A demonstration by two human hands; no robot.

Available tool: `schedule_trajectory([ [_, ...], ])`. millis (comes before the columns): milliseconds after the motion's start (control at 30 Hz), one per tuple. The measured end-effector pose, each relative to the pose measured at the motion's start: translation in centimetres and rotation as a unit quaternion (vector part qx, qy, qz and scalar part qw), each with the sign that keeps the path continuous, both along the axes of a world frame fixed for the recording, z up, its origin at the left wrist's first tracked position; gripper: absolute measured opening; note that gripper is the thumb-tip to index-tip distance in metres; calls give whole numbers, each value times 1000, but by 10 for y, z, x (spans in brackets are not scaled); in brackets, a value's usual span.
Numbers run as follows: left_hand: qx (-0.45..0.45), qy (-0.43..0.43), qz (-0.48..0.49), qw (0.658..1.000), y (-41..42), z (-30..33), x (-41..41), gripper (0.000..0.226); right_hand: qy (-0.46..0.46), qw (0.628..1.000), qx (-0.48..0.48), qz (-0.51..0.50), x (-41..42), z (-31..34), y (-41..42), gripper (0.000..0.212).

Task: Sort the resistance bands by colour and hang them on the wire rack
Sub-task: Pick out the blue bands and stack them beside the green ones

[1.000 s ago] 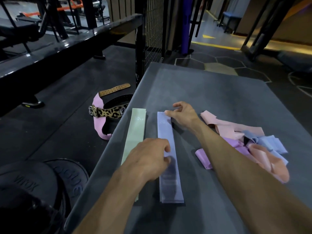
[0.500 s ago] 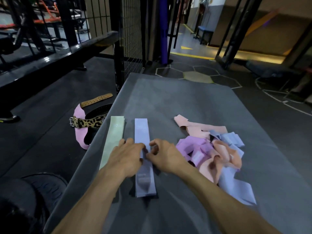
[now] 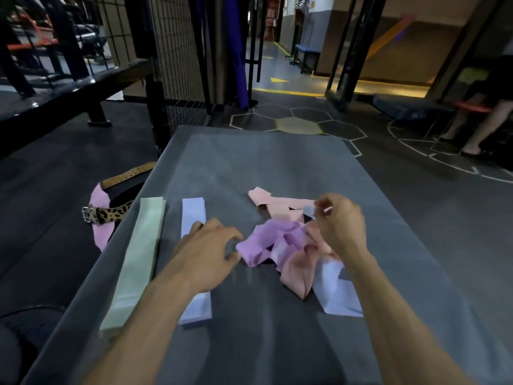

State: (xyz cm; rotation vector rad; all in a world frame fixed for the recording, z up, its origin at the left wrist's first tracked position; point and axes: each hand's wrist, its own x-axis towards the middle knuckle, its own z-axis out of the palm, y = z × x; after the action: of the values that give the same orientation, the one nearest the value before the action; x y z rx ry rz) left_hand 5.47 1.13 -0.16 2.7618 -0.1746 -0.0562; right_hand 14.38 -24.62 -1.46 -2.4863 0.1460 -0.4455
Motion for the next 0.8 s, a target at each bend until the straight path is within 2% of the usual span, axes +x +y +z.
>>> schedule_trajectory([
  [133, -11, -7, -8, 1000, -19, 0, 5, 27, 20, 996, -20, -83, 29, -19, -43, 20],
  [300, -19, -17, -15, 1000, -24, -5, 14, 29, 156, 980, -26, -118, 43, -47, -59, 40],
  [433, -21, -26, -23, 999, -24, -10, 22, 27, 144, 983, 22, -108, 48, -47, -58, 27],
  [667, -18, -22, -22, 999, -21, -10, 17, 22, 200, 968, 34, -148, 50, -46, -64, 38],
  [800, -17, -23, -17, 999, -18, -8, 11, 22, 173, 965, 95, -170, 50, -47, -66, 15],
])
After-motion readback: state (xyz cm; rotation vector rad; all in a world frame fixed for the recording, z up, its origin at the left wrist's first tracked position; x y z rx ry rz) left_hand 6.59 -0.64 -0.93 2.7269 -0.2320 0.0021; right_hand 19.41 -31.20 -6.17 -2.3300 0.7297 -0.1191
